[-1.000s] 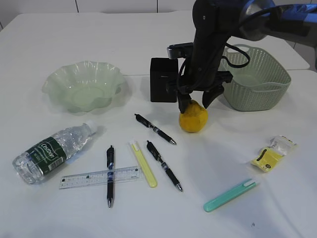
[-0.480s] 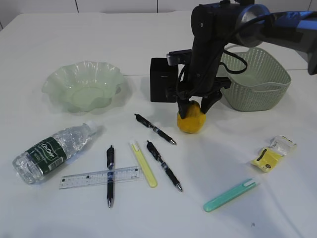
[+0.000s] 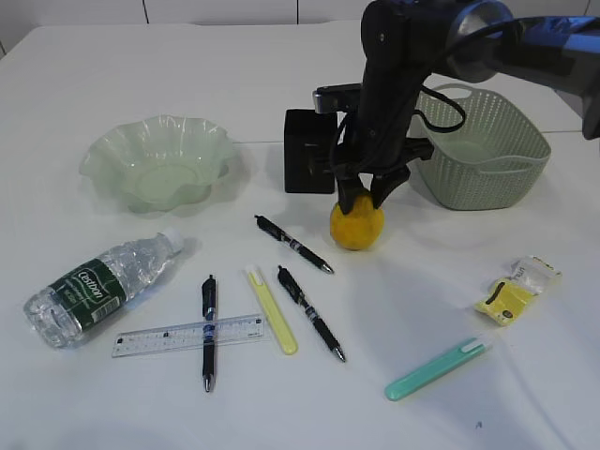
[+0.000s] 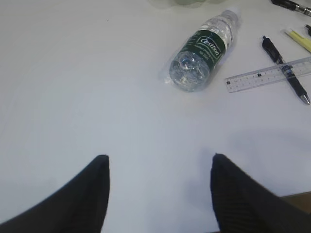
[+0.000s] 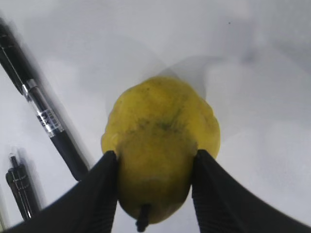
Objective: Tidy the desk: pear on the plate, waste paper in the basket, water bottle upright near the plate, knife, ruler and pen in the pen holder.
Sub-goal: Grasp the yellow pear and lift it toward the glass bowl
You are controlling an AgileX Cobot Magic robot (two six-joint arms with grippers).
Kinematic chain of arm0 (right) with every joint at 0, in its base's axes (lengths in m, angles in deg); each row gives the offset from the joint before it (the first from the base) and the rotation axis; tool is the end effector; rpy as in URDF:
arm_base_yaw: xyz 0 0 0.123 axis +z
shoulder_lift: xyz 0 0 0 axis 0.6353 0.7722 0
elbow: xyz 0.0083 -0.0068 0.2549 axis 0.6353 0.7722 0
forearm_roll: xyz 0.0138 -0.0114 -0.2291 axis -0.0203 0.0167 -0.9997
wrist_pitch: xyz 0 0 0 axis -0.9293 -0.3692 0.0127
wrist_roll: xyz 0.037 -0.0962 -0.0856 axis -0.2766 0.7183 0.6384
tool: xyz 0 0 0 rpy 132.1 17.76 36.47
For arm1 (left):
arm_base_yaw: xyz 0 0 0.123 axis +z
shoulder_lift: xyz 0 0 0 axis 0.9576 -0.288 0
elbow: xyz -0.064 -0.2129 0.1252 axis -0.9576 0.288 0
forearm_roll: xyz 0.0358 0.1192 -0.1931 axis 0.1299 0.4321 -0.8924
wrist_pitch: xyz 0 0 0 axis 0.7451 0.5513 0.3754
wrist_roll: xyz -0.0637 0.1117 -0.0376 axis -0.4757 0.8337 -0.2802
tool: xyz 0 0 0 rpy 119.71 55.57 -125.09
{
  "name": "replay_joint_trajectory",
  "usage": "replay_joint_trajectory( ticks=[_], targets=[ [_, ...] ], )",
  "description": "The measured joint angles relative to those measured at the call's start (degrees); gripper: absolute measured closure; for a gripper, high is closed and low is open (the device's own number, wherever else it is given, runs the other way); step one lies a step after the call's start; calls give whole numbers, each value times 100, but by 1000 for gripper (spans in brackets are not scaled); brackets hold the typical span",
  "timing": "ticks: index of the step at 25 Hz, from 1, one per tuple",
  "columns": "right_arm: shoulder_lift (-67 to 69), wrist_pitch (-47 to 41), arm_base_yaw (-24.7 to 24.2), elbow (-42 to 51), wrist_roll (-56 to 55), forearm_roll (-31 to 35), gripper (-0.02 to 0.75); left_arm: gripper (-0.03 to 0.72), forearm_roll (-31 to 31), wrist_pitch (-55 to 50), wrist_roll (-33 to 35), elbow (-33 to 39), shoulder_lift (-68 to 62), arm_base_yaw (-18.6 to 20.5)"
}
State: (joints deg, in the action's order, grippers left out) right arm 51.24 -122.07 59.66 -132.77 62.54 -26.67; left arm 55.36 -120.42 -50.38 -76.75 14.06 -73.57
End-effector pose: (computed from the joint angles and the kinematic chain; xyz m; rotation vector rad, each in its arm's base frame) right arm 0.4272 0.1625 0.1261 -0.3789 2.9603 0.1095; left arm 0.0535 -0.0023 0.2387 0.0716 2.1988 0.0099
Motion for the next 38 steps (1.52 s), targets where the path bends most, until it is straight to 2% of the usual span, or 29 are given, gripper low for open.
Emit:
replay_joint_trajectory(
  ticks=[5,12,19,38],
  targets=[
    [3,0,0,-13,0,22,416,239,0,0,0,0,0,0],
    [12,0,0,-13,0,22,418,251,0,0,0,0,0,0],
    [12,0,218,-13,0,72,419,263,0,0,0,0,0,0],
    [-91,0,218,-146,0,108,421,290,0,0,0,0,0,0]
  ],
)
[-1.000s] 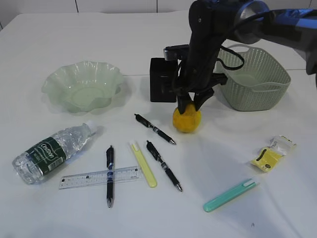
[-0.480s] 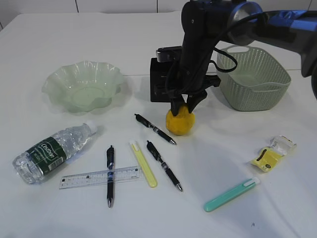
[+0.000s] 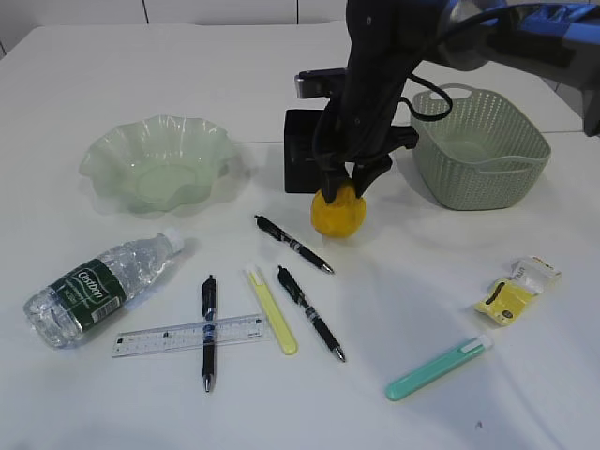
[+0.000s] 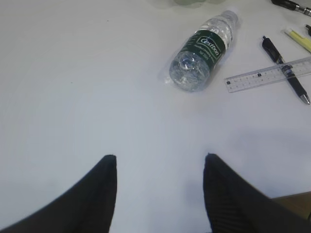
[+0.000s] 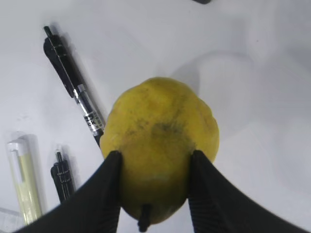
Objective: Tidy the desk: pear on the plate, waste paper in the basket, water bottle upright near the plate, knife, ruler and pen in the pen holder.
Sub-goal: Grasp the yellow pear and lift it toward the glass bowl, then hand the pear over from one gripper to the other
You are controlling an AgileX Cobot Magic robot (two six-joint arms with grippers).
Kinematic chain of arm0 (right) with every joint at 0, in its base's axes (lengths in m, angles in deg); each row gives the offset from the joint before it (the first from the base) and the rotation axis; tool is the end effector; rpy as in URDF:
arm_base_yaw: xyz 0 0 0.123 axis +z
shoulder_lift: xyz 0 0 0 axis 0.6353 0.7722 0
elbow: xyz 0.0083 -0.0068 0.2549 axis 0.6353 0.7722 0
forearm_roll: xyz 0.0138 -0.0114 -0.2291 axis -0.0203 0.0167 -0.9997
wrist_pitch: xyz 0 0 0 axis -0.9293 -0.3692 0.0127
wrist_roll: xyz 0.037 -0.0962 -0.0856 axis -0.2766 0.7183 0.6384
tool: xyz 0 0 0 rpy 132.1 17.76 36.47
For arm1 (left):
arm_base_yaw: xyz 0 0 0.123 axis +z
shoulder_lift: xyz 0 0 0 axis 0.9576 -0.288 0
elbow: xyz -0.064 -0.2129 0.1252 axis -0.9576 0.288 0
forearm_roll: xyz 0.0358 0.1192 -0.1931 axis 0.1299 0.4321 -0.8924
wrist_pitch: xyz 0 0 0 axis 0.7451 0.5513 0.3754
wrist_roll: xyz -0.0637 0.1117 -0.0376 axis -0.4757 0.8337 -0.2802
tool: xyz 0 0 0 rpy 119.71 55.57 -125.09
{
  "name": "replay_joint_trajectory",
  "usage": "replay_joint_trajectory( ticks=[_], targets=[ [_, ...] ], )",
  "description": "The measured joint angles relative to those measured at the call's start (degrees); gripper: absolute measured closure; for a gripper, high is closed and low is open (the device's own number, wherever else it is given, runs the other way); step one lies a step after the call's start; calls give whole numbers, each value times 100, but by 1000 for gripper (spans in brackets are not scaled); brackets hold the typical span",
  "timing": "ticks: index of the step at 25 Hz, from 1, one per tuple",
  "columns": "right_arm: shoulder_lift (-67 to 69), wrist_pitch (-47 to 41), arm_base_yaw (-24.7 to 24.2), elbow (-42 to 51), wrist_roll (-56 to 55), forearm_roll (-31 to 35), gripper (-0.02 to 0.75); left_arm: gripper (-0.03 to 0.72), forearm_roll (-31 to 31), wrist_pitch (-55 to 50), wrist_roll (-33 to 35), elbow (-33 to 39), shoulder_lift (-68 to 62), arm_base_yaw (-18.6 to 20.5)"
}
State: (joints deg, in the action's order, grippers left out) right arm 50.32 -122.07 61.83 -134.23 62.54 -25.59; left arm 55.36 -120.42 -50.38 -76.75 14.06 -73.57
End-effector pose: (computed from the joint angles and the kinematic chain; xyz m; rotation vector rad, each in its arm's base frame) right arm 0.4230 0.1820 0.1401 -0.4242 2.9173 0.1539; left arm 0.0535 -0.0023 0.2387 0.0716 2.1988 0.0099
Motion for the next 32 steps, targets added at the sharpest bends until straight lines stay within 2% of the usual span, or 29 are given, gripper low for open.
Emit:
replay_joint_trajectory(
  ticks=[8,13,16,18,21,24,28,32],
  targets=[
    [-524,-50,0,0,0,16,423,312,0,0,0,0,0,0],
    [-882,-63,0,0,-9,242,423,313,0,49,0,0,0,0],
    [-1061,-75,0,0,-9,281,423,305,0,296,0,-188,-10,0],
    [-1151,-87,0,0,-9,320,423,272,0,541,0,-388,-86,0],
    [-1226,-109,0,-13,-9,466,423,161,-119,672,0,-615,-538,0],
    [-1259,-109,0,-13,-9,584,423,89,-257,806,0,-816,-1183,0],
    [-1271,-111,0,-13,-9,675,423,71,-391,1061,26,-1224,-2126,0],
    [-1291,-121,0,-13,-9,760,423,69,-810,1139,471,-1800,-3143,0]
  ],
)
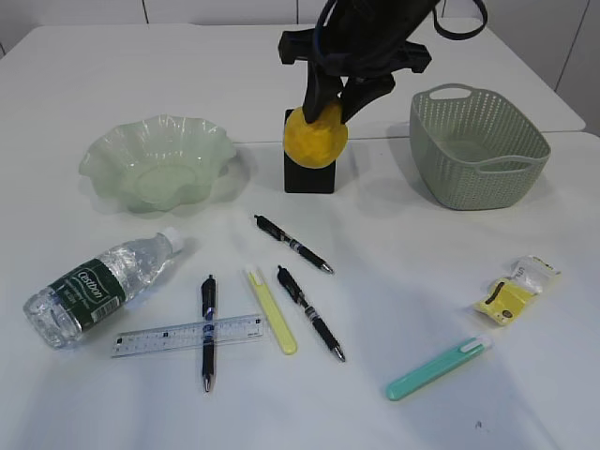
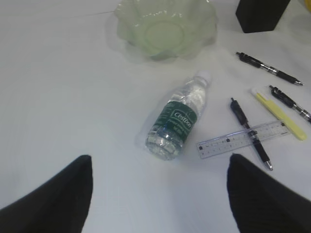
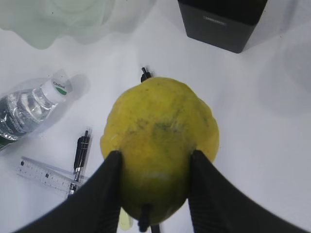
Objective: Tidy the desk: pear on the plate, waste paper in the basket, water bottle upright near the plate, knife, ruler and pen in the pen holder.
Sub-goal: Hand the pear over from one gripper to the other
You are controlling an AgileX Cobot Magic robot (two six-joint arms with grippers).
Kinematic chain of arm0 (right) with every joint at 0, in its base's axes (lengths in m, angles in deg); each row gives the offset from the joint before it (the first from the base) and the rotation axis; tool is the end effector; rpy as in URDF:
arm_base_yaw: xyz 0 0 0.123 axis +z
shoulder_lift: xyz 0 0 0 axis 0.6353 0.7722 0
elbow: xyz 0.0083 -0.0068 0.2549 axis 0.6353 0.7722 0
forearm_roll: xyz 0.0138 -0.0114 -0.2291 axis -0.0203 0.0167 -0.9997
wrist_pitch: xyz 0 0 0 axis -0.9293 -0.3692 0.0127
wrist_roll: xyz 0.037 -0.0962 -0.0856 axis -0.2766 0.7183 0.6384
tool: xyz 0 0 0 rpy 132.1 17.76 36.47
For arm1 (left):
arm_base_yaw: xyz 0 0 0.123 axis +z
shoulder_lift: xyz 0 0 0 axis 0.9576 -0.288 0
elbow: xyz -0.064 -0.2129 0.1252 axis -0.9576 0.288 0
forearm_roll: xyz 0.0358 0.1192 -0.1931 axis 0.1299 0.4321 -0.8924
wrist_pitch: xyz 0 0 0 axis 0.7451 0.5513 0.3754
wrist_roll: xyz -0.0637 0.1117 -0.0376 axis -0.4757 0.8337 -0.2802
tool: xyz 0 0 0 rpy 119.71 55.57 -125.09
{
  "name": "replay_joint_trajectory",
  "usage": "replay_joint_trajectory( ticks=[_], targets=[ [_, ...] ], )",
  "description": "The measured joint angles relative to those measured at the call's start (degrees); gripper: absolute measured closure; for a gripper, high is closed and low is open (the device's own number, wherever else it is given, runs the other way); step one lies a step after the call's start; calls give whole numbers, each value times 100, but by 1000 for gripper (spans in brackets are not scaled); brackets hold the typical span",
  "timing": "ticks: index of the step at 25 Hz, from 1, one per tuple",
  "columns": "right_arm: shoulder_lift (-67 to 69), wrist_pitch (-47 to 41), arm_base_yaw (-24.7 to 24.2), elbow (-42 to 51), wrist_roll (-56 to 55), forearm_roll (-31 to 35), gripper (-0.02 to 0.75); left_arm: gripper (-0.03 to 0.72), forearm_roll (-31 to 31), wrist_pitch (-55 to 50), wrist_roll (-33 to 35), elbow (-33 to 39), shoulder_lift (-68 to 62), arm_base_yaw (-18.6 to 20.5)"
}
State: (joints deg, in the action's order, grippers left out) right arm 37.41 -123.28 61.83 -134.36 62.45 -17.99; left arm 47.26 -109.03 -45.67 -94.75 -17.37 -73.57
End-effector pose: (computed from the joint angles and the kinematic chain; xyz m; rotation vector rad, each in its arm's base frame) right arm 0.3999 0.1907 0.2441 -0.3832 2.7305 0.3977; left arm 0.1458 -0.0174 0.3067 0.1237 2.2227 -0.1175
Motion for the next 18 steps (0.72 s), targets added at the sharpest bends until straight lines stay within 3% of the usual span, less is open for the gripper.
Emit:
replay_joint_trajectory(
  ticks=[6,9,18],
  targets=[
    [-67,0,0,0,0,59,423,74,-429,63,593,-781,-1190,0],
    [-67,0,0,0,0,109,423,114,-545,169,723,-1064,-1623,0],
    [-67,-2,0,0,-12,144,423,153,-898,1007,784,-1148,-2210,0]
  ],
)
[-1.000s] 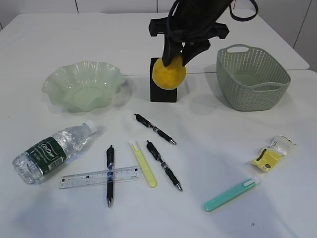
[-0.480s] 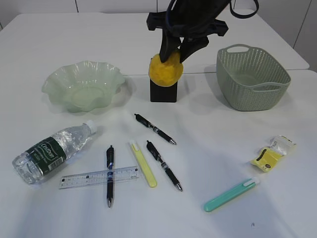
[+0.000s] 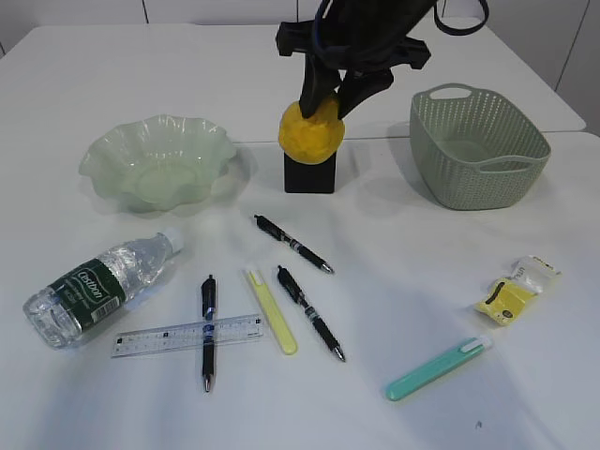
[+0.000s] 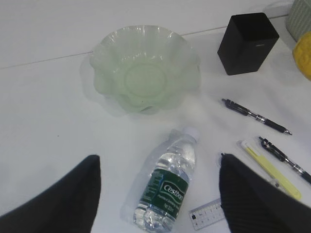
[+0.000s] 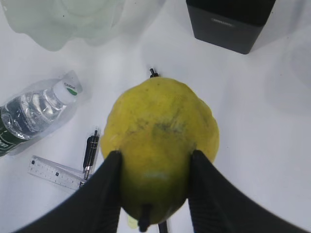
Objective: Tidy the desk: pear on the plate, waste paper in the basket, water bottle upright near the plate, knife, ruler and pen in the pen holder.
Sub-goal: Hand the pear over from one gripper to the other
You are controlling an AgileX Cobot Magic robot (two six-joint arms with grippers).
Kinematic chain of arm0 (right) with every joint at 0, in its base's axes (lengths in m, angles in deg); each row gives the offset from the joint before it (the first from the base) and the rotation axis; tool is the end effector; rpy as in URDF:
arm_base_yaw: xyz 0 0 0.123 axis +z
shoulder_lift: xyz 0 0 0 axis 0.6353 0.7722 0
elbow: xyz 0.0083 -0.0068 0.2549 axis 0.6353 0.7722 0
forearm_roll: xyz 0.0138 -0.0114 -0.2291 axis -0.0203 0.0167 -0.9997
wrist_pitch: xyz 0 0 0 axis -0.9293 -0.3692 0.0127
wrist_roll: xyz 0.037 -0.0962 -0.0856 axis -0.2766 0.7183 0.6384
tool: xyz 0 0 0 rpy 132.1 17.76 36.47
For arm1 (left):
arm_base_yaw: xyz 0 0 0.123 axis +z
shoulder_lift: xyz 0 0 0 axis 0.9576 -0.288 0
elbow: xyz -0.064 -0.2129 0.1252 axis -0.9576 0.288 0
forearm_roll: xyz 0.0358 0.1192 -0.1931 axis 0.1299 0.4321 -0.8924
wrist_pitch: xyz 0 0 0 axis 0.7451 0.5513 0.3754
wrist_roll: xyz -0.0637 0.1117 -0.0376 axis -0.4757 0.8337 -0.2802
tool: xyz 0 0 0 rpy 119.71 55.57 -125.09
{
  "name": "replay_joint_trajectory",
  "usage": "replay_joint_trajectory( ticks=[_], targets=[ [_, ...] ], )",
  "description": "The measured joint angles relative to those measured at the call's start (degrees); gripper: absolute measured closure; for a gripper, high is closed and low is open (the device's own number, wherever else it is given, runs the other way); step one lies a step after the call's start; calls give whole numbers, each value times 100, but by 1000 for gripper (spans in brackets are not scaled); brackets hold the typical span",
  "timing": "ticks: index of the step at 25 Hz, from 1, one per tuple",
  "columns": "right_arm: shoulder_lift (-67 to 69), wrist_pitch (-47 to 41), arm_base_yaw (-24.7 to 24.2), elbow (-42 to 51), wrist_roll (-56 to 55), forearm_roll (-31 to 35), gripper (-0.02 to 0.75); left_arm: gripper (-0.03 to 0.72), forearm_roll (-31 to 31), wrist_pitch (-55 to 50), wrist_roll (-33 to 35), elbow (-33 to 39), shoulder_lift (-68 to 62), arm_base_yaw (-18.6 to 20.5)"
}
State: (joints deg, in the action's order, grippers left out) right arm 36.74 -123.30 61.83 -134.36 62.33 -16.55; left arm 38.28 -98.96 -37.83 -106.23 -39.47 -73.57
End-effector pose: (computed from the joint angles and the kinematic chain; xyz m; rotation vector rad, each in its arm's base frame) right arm 0.3973 0.1930 0.2499 -0.3768 2.7215 0.4357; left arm 0.2387 -0.0291 0.3198 0.1676 2.2056 -0.2121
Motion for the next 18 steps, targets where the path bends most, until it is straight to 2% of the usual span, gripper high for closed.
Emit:
replay_joint_trajectory(
  ticks=[6,10,13,16,18],
  targets=[
    [0,0,0,0,0,3,423,158,-28,243,620,-14,-253,0],
    [0,0,0,0,0,12,423,166,-412,243,1469,-14,-702,0],
    [0,0,0,0,0,12,423,167,-1165,179,2581,-14,-1011,0],
    [0,0,0,0,0,15,423,168,-2147,-241,4381,-14,-1307,0],
    [0,0,0,0,0,24,423,168,-2702,-644,5347,-14,-1497,0]
  ],
)
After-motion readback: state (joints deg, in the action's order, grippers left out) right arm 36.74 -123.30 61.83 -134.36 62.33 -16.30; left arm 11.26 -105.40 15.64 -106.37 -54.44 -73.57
